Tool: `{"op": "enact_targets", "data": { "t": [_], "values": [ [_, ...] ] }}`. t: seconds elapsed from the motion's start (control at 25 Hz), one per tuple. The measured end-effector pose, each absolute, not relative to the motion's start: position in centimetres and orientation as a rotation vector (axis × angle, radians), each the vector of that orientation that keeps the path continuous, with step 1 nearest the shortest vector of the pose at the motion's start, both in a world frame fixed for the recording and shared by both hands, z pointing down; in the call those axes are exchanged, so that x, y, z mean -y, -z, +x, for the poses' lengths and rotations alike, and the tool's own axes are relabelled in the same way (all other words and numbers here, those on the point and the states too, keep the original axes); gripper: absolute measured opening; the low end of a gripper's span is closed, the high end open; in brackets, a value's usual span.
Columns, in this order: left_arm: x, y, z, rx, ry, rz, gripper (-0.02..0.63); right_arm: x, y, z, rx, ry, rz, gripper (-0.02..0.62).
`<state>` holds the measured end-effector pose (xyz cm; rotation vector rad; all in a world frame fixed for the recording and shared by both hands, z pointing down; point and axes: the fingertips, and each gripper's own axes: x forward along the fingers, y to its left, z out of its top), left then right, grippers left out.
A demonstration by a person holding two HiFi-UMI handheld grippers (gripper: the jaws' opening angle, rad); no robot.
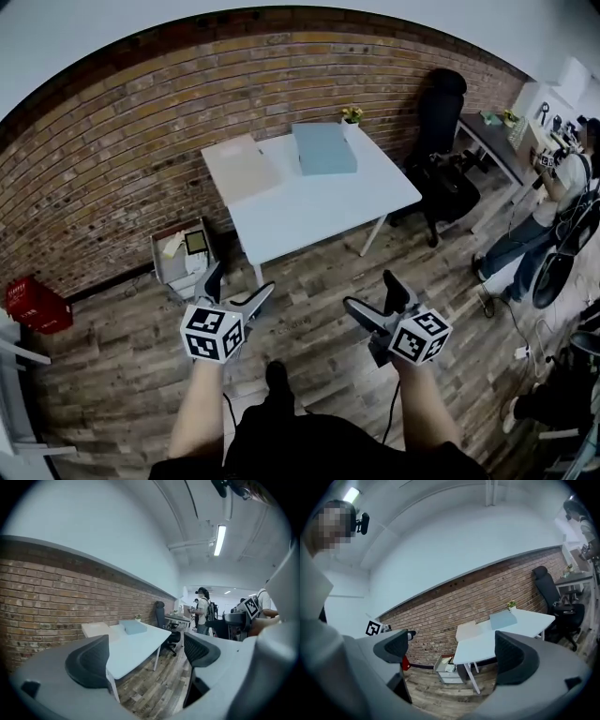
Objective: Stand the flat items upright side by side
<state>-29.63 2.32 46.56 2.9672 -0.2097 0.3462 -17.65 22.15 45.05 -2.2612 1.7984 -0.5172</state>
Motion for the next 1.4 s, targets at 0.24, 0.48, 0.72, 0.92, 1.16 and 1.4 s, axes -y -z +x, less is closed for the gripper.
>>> {"op": "enact_targets", "data": {
  "t": [0.24,0.48,0.72,0.92,1.16,1.4],
  "values": [
    [6.0,-47.7,-25.3,0.254,-0.421,2.938,0.5,-12.9,-45.9,-12.1,-1.804,0.601,-2.19,0.583],
    [13.2,-48.4,-24.2,0.323,-0.479,2.895,0.5,-5.1,-44.2,-9.7,-1.831,0.575,-2.119,0.583],
    [16.8,-46.2,-22.2,0.35,-0.442,2.903,0.499,-1.4,-42.7,-7.4,-1.849,0.541,-2.071,0.581],
    [18.8,-47.1,-19.4,0.378,-0.447,2.876,0.499,1.9,-43.4,-3.9,-1.893,0.554,-2.036,0.58],
    [23.1,-48.2,-14.6,0.488,-0.467,2.825,0.499,8.0,-45.1,1.6,-2.014,0.614,-1.932,0.574],
    [25.9,-48.5,-8.1,0.591,-0.552,2.799,0.499,13.8,-45.3,8.2,-2.144,0.68,-1.808,0.563]
  ]
}}
